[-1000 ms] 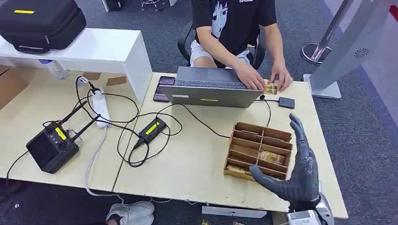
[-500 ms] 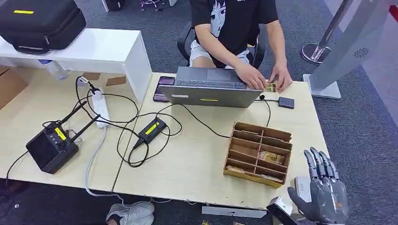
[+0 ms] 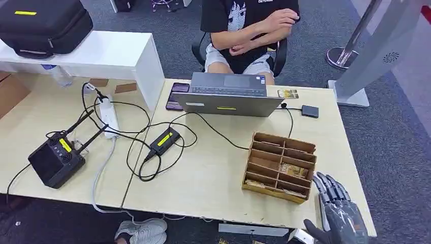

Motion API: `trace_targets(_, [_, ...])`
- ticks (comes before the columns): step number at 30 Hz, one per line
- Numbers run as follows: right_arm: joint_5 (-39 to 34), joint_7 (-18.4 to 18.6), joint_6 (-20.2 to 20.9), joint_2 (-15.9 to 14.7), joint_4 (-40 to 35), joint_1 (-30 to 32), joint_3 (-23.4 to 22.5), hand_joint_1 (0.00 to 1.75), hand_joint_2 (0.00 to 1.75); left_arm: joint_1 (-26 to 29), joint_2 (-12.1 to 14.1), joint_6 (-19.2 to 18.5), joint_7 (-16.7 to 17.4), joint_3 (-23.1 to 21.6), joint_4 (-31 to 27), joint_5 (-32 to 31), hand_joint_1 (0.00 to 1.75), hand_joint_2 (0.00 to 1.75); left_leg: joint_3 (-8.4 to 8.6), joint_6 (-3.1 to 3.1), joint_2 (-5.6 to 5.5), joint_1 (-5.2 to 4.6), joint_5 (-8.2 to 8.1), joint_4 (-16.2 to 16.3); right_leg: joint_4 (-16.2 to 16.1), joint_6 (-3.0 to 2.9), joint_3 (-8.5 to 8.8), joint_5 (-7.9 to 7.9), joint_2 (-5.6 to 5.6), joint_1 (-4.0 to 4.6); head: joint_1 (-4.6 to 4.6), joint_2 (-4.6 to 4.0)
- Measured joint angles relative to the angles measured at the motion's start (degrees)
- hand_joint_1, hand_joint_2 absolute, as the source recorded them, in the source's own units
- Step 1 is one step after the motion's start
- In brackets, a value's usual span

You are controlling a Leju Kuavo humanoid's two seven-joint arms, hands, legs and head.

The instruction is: Pass the card to the sensor for recognition and then transmit it.

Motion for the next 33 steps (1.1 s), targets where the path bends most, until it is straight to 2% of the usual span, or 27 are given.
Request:
trace_targets(5, [-0.73,-2.75,0.00,-0.11,1.59,-3.43,3.74,0.00,1.75,-0.07,0.02,-0.06,-0.07,0.00,0.00,-0.59,0.00,0.00,0.02,0.00,-0.01,0.00,0.01,0.00,0.01,0.00,0.02,0.00,0.00,0.00,0.00,0.00])
trace_targets(9, [0.22,-3.09,-0.31,-0.09,3.04,-5.26,5.65,0.00,1.75,-0.10,0.09,-0.07,-0.07,0.00,0.00,-0.83,0.00,0.00,0.03,-0.01,-0.03,0.00,0.01,0.00,0.01,0.00,0.05,0.00,-0.02,0.00,0.00,0.00])
trace_targets(17, [10.34,2.67,-1.22,1.62,9.03,-10.07,8.95,0.00,1.75,-0.18,0.09,-0.13,0.09,-0.07,0.00,-1.25,0.00,0.00,0.04,-0.01,-0.01,0.00,0.01,0.00,0.01,0.00,0.05,0.00,-0.01,0.00,-0.02,0.00])
trace_targets(26, [10.97,3.43,-1.22,2.97,12.48,-11.95,10.13,0.00,1.75,-0.17,0.09,-0.13,0.13,-0.11,0.00,-1.34,0.00,0.00,0.04,-0.01,-0.02,0.00,0.01,0.00,0.01,0.00,0.05,0.00,-0.01,0.00,0.00,0.00])
trace_targets(33, [12.26,5.50,-1.22,3.78,14.89,-13.26,10.63,0.00,1.75,-0.17,0.09,-0.13,0.31,-0.31,0.00,-1.36,0.00,0.00,0.04,-0.01,-0.02,0.00,0.01,0.00,0.01,0.00,0.05,0.00,-0.01,0.00,0.00,0.00])
